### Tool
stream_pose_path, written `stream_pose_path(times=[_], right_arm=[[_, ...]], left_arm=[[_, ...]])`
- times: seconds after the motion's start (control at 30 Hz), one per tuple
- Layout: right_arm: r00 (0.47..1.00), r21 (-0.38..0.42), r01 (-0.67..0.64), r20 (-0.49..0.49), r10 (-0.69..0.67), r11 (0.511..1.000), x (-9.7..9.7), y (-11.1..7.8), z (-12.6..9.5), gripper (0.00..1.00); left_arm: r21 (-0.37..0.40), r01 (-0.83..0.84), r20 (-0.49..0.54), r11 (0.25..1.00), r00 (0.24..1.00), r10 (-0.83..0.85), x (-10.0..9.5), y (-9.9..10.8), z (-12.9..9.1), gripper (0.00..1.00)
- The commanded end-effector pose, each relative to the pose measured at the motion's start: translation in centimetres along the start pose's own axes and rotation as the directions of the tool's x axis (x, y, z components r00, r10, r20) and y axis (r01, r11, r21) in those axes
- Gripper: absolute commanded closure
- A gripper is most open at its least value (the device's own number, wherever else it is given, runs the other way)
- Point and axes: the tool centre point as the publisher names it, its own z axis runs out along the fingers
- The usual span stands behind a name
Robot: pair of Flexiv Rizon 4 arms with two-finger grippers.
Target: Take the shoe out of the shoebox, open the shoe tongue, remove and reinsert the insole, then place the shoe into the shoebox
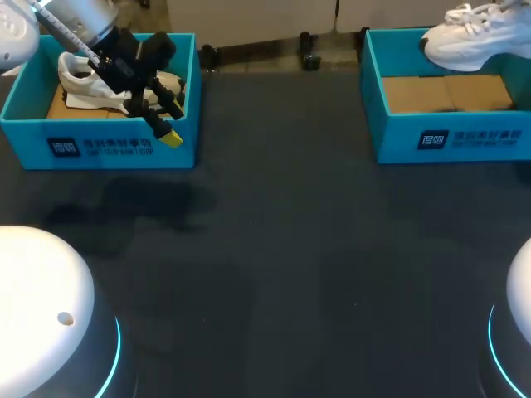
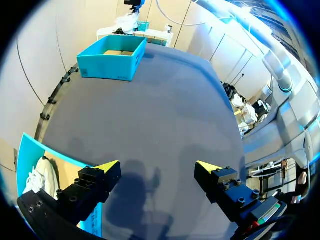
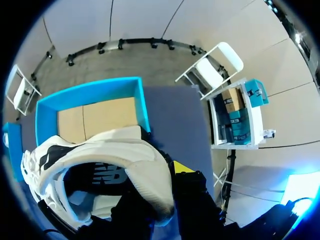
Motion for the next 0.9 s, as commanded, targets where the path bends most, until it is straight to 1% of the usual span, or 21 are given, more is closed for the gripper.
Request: stream_pose_path(times=[0.03, 0.4, 0.7, 0.9], right_arm=[[1.000, -0.015, -0.027, 0.010, 0.027, 1.000, 0.6, -1.0, 0.0, 1.00], [0.998, 0.004, -0.059, -0.008, 0.059, 0.998, 2.6, -3.1, 1.1, 1.00], [0.996, -0.001, -0.088, -0.019, 0.088, 0.996, 4.2, -3.2, 2.3, 1.00], [0.997, 0.005, -0.069, -0.025, 0.069, 0.998, 5.5, -3.5, 3.3, 1.00]], left_arm=[[-0.001, 0.000, 0.001, 1.000, 1.000, 0.000, 0.1, 0.1, 0.0, 0.00], [-0.001, 0.000, 0.001, 1.000, 1.000, 0.000, 0.1, 0.1, 0.0, 0.00], [-0.001, 0.000, 0.001, 1.000, 1.000, 0.000, 0.1, 0.1, 0.0, 0.00], [-0.001, 0.000, 0.001, 1.000, 1.000, 0.000, 0.1, 0.1, 0.0, 0.00]])
